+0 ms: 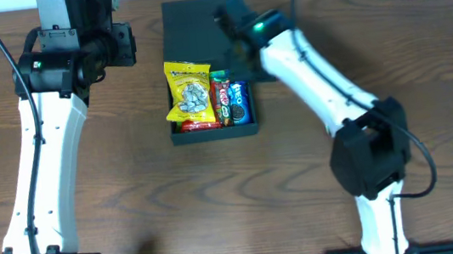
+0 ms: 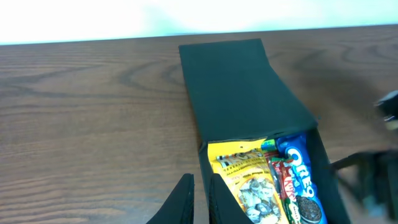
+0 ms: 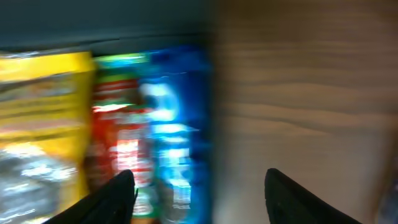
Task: Pack container
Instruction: 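Reach the right gripper to the dark blue bar and grasp it, then carry the dark blue bar into the box with the right gripper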
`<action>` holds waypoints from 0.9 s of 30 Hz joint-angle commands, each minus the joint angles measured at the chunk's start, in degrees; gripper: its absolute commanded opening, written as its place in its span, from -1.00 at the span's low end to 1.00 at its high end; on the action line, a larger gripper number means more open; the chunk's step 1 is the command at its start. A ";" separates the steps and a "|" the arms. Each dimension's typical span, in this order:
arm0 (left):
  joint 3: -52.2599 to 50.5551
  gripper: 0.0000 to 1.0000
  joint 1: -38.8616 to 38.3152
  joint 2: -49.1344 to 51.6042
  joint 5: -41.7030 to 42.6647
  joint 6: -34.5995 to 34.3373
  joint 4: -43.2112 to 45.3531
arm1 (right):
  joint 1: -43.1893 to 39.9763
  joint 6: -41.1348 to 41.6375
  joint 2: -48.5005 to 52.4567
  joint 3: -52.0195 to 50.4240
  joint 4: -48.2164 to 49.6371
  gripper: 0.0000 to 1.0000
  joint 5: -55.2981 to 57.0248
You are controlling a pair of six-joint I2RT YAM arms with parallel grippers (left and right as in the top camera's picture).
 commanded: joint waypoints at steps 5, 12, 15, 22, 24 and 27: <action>1.33 -0.78 0.24 -0.76 0.24 -0.61 -0.09 | -12.96 -2.43 -2.08 -4.04 -3.67 0.25 4.72; 1.33 -0.78 0.24 -0.76 0.26 -0.63 -0.09 | -18.32 -6.03 -2.08 -14.16 0.42 0.25 4.07; 1.33 -0.78 0.22 -0.76 0.26 -0.63 -0.07 | -20.04 -6.05 -2.08 -16.57 2.10 0.25 3.61; 1.33 -0.78 0.22 -0.76 0.26 -0.68 1.16 | -23.23 -11.04 -2.08 -22.60 9.27 0.20 -3.50; 1.33 -0.78 0.22 -0.76 0.26 -0.68 1.66 | -23.96 -12.46 -2.08 -24.55 11.56 0.18 -6.47; 1.33 -0.76 0.22 -0.76 0.26 -0.68 2.43 | -24.59 -14.08 -2.08 -25.94 13.49 0.06 -8.83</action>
